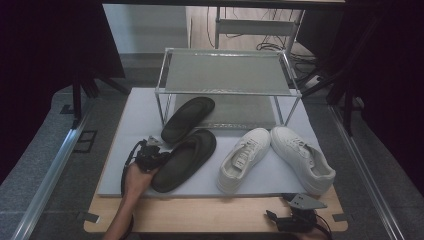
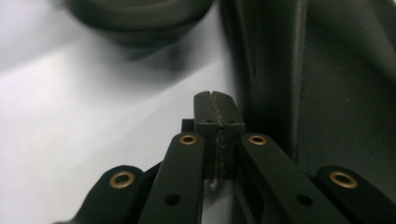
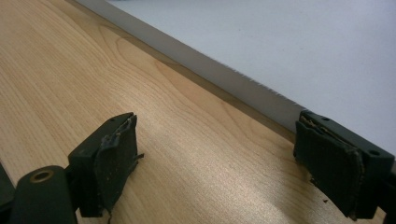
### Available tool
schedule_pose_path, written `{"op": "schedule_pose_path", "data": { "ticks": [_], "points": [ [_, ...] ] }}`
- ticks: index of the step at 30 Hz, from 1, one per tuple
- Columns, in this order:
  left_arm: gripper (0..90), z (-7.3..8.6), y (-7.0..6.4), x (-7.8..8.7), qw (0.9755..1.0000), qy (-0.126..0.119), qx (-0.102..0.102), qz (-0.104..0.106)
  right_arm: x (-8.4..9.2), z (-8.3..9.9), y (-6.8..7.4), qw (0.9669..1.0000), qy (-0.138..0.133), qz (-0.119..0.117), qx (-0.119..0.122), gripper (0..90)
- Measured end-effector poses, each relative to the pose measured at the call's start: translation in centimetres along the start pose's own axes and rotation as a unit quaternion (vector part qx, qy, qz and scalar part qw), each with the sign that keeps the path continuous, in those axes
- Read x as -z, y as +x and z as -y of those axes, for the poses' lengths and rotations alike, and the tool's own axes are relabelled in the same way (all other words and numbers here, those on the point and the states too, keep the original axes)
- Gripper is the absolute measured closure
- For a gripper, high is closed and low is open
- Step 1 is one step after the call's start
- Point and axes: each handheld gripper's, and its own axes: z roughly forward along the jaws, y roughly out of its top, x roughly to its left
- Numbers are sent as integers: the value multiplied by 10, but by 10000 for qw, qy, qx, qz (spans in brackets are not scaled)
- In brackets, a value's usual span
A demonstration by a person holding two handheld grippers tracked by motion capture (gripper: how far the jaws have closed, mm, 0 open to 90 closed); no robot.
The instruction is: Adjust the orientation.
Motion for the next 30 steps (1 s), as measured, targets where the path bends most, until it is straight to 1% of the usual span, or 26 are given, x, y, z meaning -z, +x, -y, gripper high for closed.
{"op": "schedule_pose_path", "data": {
  "ticks": [10,13,16,17,20,25,28,30],
  "points": [
    [898,-12,-24,-13,9996,-23,-235,168,0,0,0,10000,0,0,-4,135],
    [898,-15,-29,-16,9995,-39,-269,164,0,0,0,10000,1,-3,-7,135],
    [897,-17,-30,-17,9993,-45,-327,146,0,0,0,10000,1,-4,-6,135],
    [897,-18,-29,-16,9994,-64,-311,146,0,0,0,10000,0,-4,-7,135],
    [897,-18,-24,-10,9995,-100,-305,9,0,0,0,10000,0,-1,-6,135],
    [897,-14,-6,4,9995,-225,-48,-222,0,0,0,10000,0,-3,-6,135],
    [897,-12,7,10,9987,-307,127,-380,0,0,0,10000,1,-3,-5,135],
    [897,-13,13,11,9981,-361,209,-444,0,0,0,10000,1,-2,-6,135]
  ]
}}
